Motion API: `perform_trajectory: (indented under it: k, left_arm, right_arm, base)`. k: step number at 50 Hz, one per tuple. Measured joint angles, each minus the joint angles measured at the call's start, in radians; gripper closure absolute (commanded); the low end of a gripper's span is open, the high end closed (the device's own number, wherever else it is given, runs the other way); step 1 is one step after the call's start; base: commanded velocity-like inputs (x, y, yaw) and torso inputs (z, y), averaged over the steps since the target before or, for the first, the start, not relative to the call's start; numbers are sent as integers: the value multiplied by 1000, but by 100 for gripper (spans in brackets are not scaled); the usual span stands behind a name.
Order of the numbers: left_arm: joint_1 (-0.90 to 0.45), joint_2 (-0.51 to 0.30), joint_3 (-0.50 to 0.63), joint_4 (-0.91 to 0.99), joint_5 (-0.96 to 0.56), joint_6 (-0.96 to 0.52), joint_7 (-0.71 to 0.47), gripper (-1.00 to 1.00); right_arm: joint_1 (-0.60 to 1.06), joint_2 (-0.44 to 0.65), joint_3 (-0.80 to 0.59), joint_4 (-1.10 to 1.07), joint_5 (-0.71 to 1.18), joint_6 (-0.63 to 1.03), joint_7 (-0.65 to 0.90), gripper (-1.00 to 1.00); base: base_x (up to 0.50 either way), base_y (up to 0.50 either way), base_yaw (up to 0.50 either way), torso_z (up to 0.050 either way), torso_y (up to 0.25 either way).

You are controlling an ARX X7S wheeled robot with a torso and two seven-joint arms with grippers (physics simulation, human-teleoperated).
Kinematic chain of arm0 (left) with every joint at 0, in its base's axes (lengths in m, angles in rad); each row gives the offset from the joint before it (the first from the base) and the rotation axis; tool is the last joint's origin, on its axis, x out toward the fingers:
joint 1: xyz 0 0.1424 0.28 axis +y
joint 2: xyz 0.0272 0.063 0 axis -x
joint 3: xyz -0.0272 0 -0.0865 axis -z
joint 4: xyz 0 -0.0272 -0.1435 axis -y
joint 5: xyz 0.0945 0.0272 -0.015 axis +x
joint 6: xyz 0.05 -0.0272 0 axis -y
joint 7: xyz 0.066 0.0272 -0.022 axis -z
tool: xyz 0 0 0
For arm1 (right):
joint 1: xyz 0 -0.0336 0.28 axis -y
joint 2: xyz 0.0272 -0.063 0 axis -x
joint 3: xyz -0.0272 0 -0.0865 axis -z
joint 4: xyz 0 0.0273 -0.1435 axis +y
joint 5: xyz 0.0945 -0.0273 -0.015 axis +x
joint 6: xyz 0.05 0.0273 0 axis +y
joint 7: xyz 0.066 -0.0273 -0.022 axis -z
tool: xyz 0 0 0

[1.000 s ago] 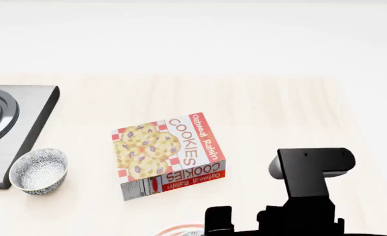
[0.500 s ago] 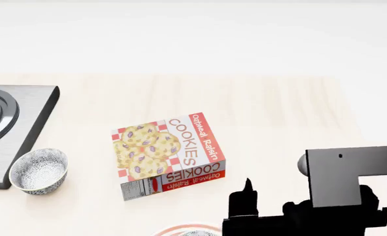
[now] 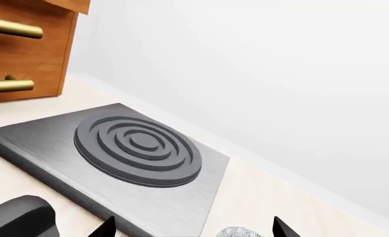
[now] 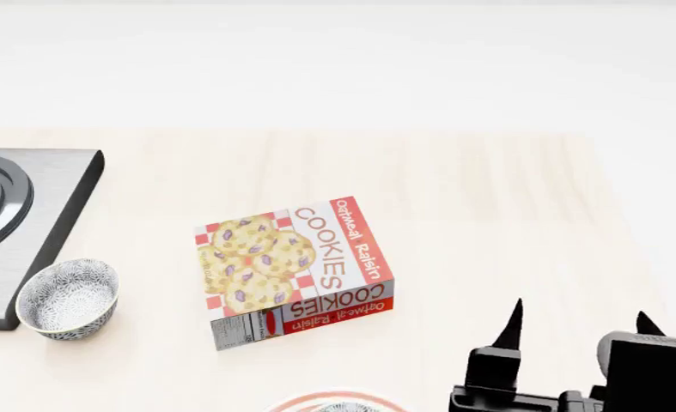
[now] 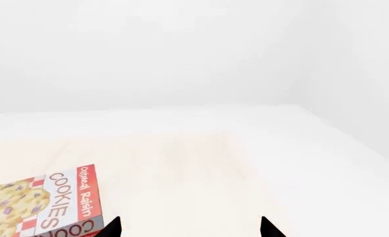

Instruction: Pick the akita bowl next to the plate and place it on the plate.

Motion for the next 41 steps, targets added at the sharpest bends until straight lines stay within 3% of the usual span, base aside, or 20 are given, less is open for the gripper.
perform_trajectory:
  k: [22, 41]
  left_arm:
    - [1, 1, 5, -12, 2, 14, 6, -100]
    - [2, -6, 7, 5, -5, 5, -5, -100]
  right_arm:
    - [-149, -27, -23, 25, -319, -221, 40, -100]
    - [-215, -28, -29, 79, -471, -354, 61, -100]
  base:
    - [0, 0, 0, 0, 0]
    - [0, 0, 0, 0, 0]
